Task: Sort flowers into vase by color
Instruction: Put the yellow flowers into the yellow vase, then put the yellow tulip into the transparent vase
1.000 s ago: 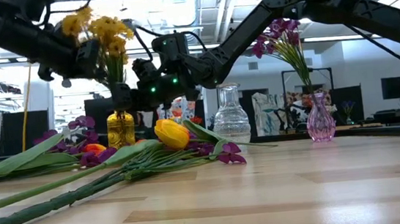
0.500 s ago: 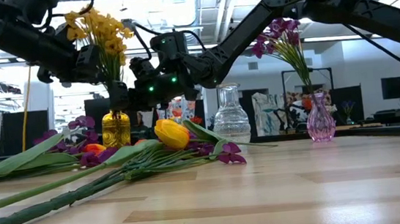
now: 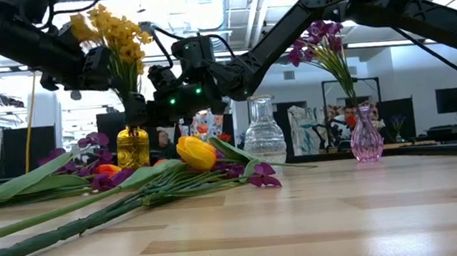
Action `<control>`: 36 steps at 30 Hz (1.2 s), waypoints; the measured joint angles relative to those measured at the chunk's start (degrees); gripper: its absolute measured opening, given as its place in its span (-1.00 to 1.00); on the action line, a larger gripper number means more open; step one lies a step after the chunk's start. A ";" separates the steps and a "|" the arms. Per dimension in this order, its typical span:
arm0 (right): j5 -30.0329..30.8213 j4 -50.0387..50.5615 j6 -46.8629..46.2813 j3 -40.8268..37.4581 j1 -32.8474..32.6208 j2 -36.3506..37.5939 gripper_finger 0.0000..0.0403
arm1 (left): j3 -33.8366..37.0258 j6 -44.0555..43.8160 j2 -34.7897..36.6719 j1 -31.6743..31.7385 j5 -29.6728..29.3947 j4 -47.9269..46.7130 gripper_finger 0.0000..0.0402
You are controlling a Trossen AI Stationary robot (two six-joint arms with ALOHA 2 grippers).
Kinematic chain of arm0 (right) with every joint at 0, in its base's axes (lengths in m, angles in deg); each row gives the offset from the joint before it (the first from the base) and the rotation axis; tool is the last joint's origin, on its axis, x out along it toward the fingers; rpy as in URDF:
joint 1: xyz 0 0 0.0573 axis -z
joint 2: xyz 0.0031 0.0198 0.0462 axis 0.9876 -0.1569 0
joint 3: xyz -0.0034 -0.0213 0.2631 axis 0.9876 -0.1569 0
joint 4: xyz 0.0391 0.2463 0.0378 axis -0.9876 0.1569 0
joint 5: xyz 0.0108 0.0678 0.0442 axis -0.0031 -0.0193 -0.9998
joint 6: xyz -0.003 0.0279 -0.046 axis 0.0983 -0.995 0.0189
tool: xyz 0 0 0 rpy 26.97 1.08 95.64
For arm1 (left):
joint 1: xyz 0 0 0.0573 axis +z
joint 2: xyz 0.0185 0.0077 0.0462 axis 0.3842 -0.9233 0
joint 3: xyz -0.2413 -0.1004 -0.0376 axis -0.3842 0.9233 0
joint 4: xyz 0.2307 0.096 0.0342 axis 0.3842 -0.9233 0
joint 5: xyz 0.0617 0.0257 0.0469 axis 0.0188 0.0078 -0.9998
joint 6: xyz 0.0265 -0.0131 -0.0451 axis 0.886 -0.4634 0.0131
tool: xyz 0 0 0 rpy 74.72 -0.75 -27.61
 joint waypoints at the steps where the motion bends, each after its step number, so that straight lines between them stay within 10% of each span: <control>1: 0.00 0.07 0.00 0.00 0.00 0.00 -0.01 | 0.00 0.38 0.87 0.00 0.63 -0.33 0.11; 36: 0.25 12.94 -0.05 5.06 0.17 0.61 0.29 | -0.06 -2.18 14.59 -0.06 8.75 -17.94 0.14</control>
